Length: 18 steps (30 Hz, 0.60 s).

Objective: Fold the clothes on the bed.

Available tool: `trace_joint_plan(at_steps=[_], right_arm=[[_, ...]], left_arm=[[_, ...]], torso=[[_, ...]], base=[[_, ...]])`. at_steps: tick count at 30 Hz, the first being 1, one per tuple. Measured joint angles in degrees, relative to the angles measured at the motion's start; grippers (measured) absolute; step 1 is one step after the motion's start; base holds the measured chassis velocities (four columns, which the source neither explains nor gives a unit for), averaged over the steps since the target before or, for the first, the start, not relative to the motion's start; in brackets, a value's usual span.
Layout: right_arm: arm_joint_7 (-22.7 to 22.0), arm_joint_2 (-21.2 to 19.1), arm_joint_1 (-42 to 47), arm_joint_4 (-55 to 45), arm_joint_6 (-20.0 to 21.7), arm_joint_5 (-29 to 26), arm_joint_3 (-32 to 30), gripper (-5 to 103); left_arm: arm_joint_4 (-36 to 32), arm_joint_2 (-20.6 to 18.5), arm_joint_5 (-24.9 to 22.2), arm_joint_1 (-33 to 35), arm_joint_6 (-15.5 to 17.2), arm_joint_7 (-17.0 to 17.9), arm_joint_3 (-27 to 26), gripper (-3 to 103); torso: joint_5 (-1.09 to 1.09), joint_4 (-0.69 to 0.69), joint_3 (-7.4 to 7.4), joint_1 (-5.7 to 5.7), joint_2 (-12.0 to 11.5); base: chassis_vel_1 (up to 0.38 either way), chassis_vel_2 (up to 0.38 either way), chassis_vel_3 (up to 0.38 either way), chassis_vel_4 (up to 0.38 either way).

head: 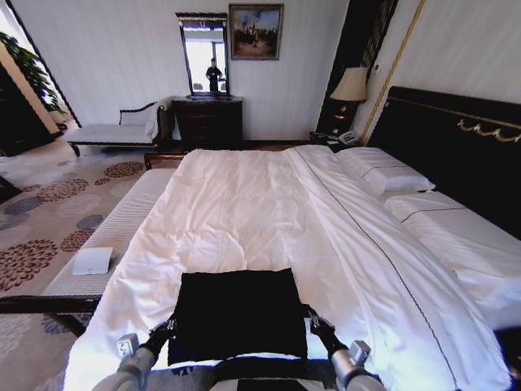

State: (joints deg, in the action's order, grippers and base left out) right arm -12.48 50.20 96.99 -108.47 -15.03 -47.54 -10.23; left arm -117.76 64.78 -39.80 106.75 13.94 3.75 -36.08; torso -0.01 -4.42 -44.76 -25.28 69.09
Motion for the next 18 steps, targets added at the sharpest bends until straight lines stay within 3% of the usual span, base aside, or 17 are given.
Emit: trace_joint_plan(at_steps=[2,4,7,8,10,11,13,14,18], right_arm=[[0.02,0.32,-0.26,-1.39,-0.04,0.64,-0.87,12],[-0.03,0.44,-0.47,-2.14,-0.07,0.79,-1.35,17],[-1.55,0.67,-1.97,-5.17,-0.09,0.59,-3.19,33],[-2.08,0.7,-2.78,-6.04,0.01,0.1,-3.66,33],[-2.5,0.75,-3.71,-6.59,0.17,-0.53,-4.06,38],[-2.88,0.95,-5.47,-6.69,0.5,-1.3,-4.26,44],[-3.11,1.38,-8.45,-5.24,0.74,-1.66,-3.86,54],[-3.11,1.38,-8.45,-5.24,0.74,-1.66,-3.86,54],[-3.22,2.67,-13.68,-0.38,0.83,-1.34,-1.63,72]], left_arm=[[-1.45,0.08,0.84,0.47,-1.27,-0.87,-1.0,20],[-2.27,0.11,1.25,0.76,-2.06,-1.5,-1.73,20],[-4.23,0.14,2.36,0.77,-5.43,-4.26,-5.12,36],[-4.35,0.11,2.25,0.04,-6.32,-4.78,-6.15,42],[-4.22,0.08,1.58,-1.39,-6.63,-4.89,-6.89,42],[-3.11,0.01,0.16,-4.56,-6.32,-4.44,-7.3,52],[-0.41,-0.1,-0.95,-10.03,-4.5,-2.27,-6.58,57],[-0.41,-0.1,-0.95,-10.03,-4.5,-2.27,-6.58,57],[7.21,-0.02,-0.83,-19.78,-0.94,0.5,-1.54,80]], torso=[[0.01,0.0,0.0,0.0,0.0],[0.01,0.0,0.0,0.0,0.0],[0.01,0.01,0.0,0.0,0.0],[0.02,0.02,0.0,0.0,0.0],[0.01,0.04,0.0,0.0,0.0],[0.01,0.02,0.0,0.0,0.0],[-0.01,0.01,0.0,0.0,0.0],[-0.01,0.01,0.0,0.0,0.0],[-0.01,0.0,-0.01,-0.01,-0.01]], base=[[0.0,0.0,0.0,0.0],[0.0,0.0,0.0,0.0],[0.0,0.0,0.0,0.0],[0.0,0.0,0.0,0.0],[0.0,0.0,0.0,0.0],[0.0,0.0,0.0,0.0],[0.0,0.0,0.0,0.0],[0.0,0.0,0.0,0.0],[0.0,0.0,0.0,0.0]])
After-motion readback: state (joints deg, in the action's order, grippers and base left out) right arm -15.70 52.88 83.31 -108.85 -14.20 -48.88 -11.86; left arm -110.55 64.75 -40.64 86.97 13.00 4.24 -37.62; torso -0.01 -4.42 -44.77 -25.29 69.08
